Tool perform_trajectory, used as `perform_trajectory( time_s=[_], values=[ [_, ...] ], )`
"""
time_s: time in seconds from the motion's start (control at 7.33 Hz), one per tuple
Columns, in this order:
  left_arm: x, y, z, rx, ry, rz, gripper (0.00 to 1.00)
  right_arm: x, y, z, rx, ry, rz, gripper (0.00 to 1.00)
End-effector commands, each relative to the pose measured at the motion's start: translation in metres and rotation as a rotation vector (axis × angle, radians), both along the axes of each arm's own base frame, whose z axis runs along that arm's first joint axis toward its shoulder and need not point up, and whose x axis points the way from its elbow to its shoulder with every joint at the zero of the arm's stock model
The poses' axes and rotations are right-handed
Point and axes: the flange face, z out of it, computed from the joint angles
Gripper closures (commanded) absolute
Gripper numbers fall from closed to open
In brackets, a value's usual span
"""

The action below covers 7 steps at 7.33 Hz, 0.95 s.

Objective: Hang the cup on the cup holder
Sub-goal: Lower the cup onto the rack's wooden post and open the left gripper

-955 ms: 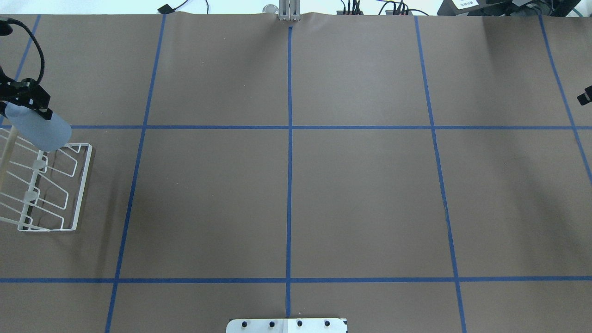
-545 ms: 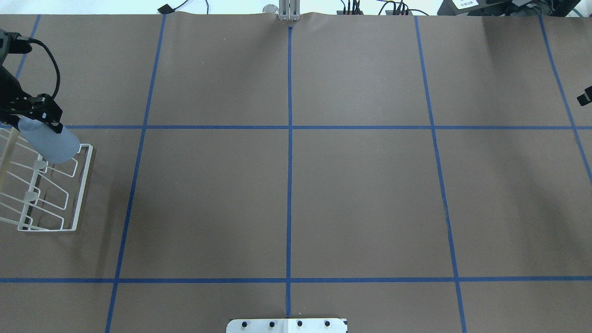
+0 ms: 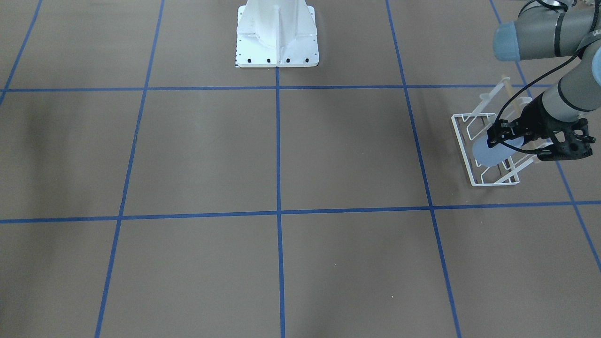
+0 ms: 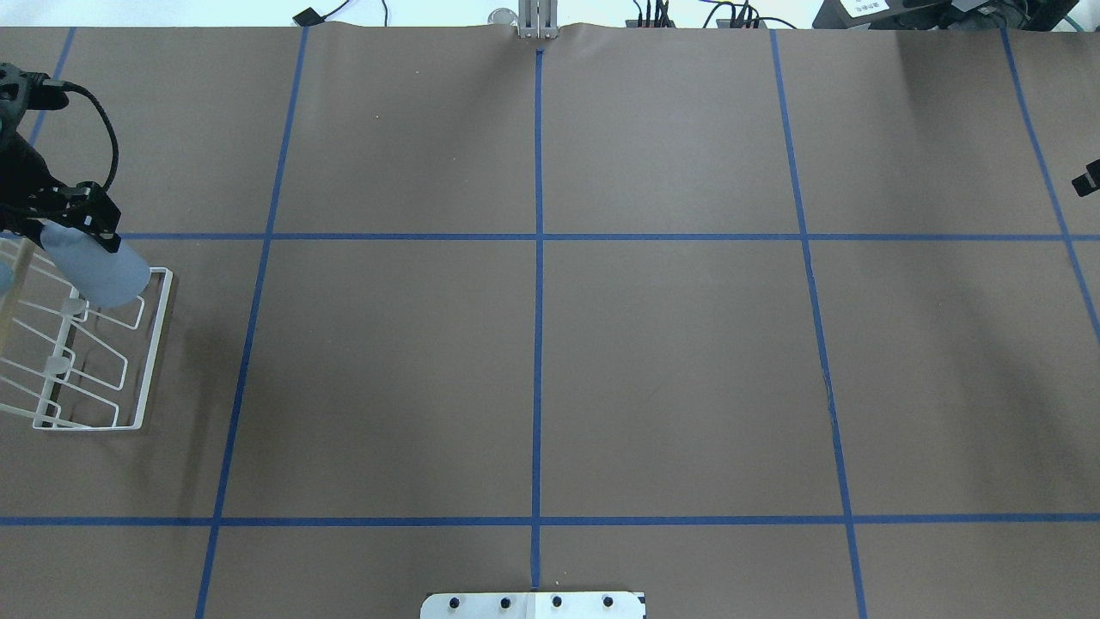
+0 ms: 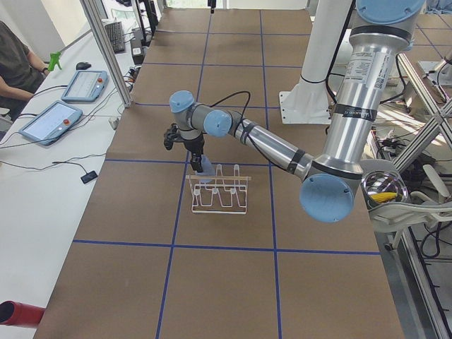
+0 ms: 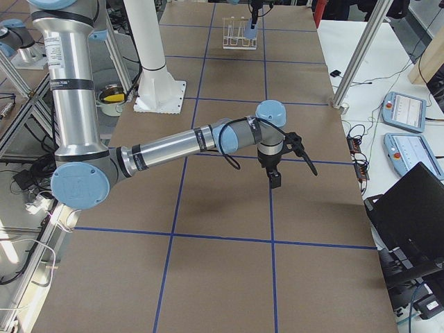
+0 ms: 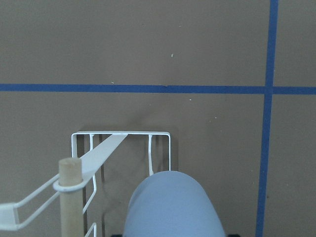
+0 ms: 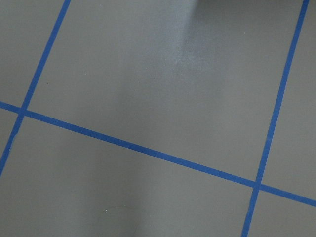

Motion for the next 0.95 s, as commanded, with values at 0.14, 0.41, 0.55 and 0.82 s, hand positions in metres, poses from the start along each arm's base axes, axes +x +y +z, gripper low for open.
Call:
perform_trajectory(
  time_s=[0.14,0.41,0.55,0.82],
  values=[
    [0.002,-0.001,0.000,0.008,0.006,0.002,0.02,0.001,0.001,-0.005,0.010,0.000,0.002,0.00],
    [0.002,-0.003,-0.010,0.022,0.019,0.003,0.02,0.001,0.002,-0.004,0.008,-0.001,0.002,0.00],
    [0.000,0.000,-0.030,0.057,0.038,0.002,0.02,0.001,0.003,-0.006,0.010,0.000,0.003,0.00],
    [-0.039,0.014,-0.052,0.182,0.057,0.021,0.02,0.000,-0.001,-0.012,-0.028,0.004,0.014,0.00]
  ],
)
